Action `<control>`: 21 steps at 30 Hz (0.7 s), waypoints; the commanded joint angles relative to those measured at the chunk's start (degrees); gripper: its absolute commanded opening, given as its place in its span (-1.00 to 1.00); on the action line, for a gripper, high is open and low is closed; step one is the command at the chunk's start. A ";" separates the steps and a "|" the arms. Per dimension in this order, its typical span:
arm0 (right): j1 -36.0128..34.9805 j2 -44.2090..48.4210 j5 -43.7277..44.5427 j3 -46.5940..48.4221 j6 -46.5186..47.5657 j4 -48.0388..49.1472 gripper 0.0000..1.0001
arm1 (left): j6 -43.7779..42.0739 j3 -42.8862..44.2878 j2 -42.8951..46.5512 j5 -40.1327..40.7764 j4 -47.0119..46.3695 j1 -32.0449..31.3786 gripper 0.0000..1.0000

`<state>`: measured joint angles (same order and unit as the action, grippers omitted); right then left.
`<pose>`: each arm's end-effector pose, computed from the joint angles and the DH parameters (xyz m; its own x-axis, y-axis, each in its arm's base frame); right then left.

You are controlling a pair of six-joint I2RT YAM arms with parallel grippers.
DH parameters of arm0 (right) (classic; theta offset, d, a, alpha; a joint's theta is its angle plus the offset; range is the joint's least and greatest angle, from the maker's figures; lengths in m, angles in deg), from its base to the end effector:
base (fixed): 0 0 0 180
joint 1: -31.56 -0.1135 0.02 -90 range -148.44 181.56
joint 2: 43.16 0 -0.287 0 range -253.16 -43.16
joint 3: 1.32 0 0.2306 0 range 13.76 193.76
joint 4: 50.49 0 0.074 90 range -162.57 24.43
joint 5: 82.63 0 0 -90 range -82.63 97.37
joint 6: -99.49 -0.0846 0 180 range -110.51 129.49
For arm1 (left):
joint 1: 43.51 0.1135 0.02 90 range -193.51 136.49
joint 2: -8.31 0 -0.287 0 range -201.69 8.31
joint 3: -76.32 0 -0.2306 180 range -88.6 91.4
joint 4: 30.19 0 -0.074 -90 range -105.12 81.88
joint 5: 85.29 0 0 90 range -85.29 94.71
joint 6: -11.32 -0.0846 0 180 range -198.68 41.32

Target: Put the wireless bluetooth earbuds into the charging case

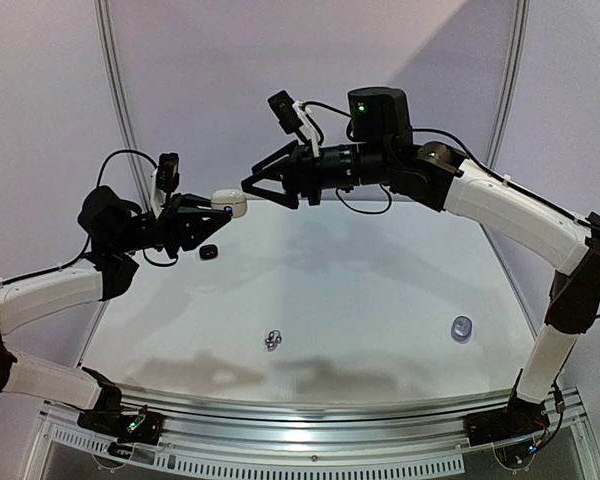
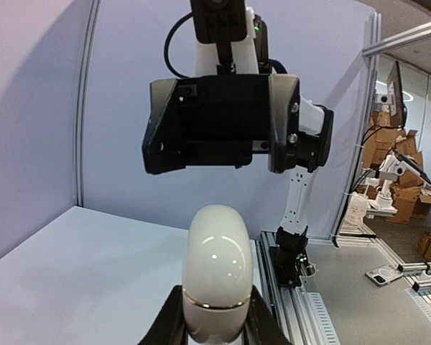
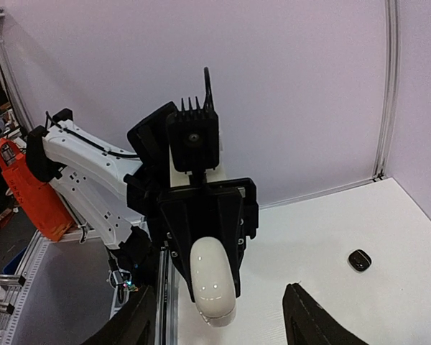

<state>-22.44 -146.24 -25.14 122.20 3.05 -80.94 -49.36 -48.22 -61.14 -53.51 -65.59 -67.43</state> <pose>0.2243 0.3861 0.4483 -0.2129 -0.1322 -0.9681 -0.9756 0.0828 0.2033 0.2025 -0.1685 0.3698 -0.1679 -0.2077 -0.9637 0.9804 0.0675 -0.1853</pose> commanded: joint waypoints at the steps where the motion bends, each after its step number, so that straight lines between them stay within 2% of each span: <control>1: -0.34 -4.27 -2.48 3.49 -0.80 -1.28 0.12 | 1.36 1.47 0.01 -1.59 -2.00 0.28 -1.00; 8: -0.69 -6.60 -4.27 5.28 -0.83 -3.01 -0.09 | 0.78 1.37 0.28 -0.94 -2.39 0.23 -1.00; 14: -0.98 -7.69 -5.51 5.36 -1.85 -2.99 -0.40 | 0.80 1.45 0.06 -0.62 -2.53 0.34 -1.00; 19: -0.94 -8.09 -5.61 5.55 -1.97 -3.84 -0.44 | 0.67 1.47 0.10 -0.52 -2.78 0.34 -1.00; 21: -0.97 -8.11 -5.70 5.59 -1.91 -3.75 -0.52 | 0.61 1.46 0.15 -0.50 -2.74 0.34 -1.00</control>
<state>-23.27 -152.98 -30.76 126.68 1.55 -82.63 -48.53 -48.22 -61.14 -53.96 -66.51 -67.36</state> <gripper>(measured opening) 0.269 0.226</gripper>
